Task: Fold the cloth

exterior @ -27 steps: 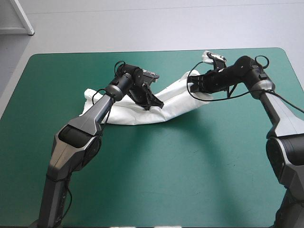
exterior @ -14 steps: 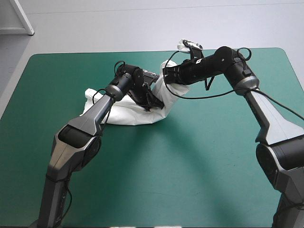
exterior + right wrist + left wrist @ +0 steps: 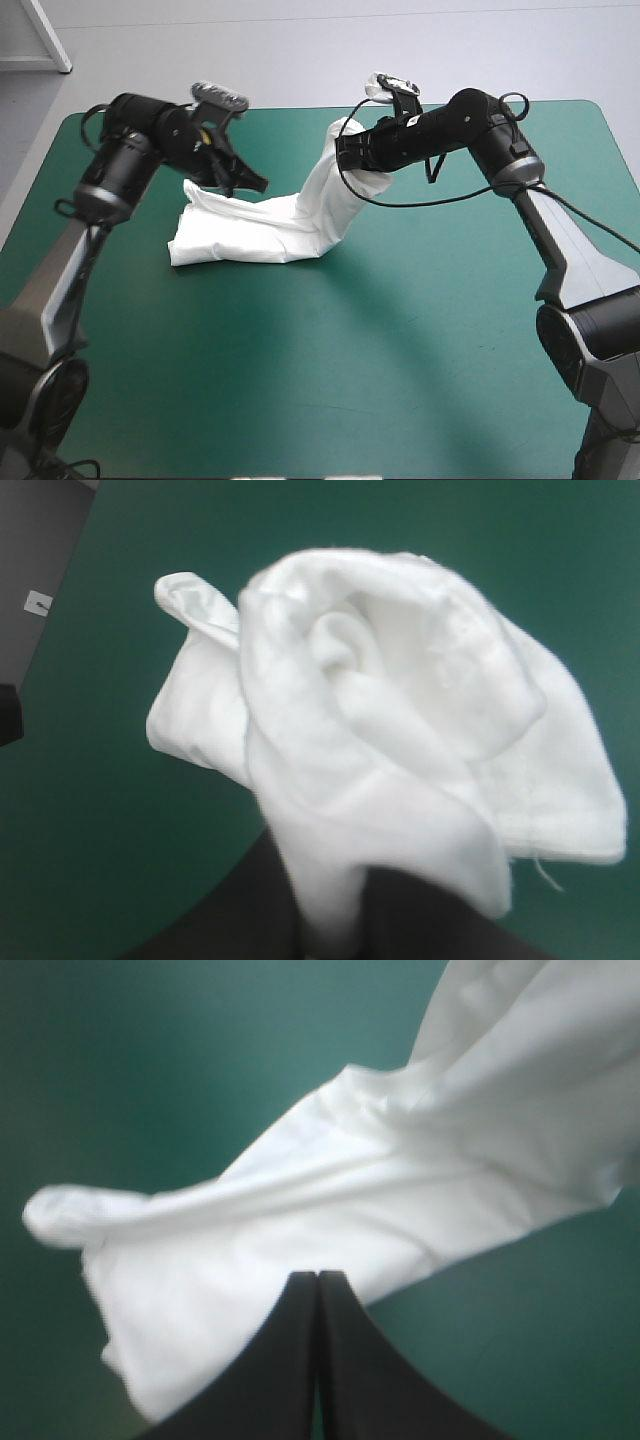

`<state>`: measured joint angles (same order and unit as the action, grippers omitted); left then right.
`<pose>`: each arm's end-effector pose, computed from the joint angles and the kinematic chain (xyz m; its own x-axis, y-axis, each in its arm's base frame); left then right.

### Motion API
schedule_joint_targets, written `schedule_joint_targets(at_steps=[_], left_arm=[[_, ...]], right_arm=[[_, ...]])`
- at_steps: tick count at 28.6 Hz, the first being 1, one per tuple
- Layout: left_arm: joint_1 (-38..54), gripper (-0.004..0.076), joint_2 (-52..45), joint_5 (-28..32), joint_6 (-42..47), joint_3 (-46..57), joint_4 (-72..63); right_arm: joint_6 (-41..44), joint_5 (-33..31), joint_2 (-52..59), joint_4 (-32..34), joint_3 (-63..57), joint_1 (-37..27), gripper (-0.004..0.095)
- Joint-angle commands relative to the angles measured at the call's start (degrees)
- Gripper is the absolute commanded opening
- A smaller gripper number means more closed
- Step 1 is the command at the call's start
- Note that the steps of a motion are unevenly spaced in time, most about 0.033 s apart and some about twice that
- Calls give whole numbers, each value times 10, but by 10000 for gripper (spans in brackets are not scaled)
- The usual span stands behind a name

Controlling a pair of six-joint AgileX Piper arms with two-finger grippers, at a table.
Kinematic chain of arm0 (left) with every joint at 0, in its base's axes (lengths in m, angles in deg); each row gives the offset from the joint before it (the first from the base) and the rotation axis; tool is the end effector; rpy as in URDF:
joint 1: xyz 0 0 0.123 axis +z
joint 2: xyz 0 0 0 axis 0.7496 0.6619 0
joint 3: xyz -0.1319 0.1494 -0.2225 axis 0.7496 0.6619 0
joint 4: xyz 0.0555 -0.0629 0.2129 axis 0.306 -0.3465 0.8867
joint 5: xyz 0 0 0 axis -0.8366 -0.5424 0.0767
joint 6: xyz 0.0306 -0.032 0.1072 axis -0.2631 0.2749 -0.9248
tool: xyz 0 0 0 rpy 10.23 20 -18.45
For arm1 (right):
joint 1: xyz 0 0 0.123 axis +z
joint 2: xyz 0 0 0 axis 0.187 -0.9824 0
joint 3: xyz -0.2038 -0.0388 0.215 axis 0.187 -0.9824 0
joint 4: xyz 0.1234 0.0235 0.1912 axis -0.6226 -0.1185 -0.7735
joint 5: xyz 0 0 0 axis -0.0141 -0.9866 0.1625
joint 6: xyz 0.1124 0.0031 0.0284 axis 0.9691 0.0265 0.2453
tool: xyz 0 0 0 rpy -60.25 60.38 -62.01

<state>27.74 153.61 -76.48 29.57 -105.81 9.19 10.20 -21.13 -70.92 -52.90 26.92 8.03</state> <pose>0.3339 -0.1277 0.3949 -0.7229 0.4228 -0.5465 0.4629 0.8835 0.0713 0.3855 0.1956 0.3695 -0.8179 -0.0322 -0.5745 -0.4157 0.7234 0.5513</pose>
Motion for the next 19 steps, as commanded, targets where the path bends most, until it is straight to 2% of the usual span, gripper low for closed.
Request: schedule_joint_targets(at_steps=[1, 6, 9, 12, 15, 19], left_arm=[[45, -8, -120, -28, 2, 124, 4], [108, -8, -253, -27, 1, 311, 4], [130, -8, -369, -27, 15, 435, 4], [130, -8, -455, -27, 30, 504, -6], [130, -8, -542, -27, 41, 550, -8], [130, -8, -632, -28, 41, 565, -7]], right_arm=[[-6, 29, 36, -28, 33, 21, -14], [-24, 79, 36, -28, 40, 71, -14], [-38, 143, 25, -35, 40, 115, -14], [-69, 170, -6, -67, 54, 141, -14], [-109, 181, -58, -132, 92, 159, -14], [-138, 177, -144, -200, 172, 176, -14]])
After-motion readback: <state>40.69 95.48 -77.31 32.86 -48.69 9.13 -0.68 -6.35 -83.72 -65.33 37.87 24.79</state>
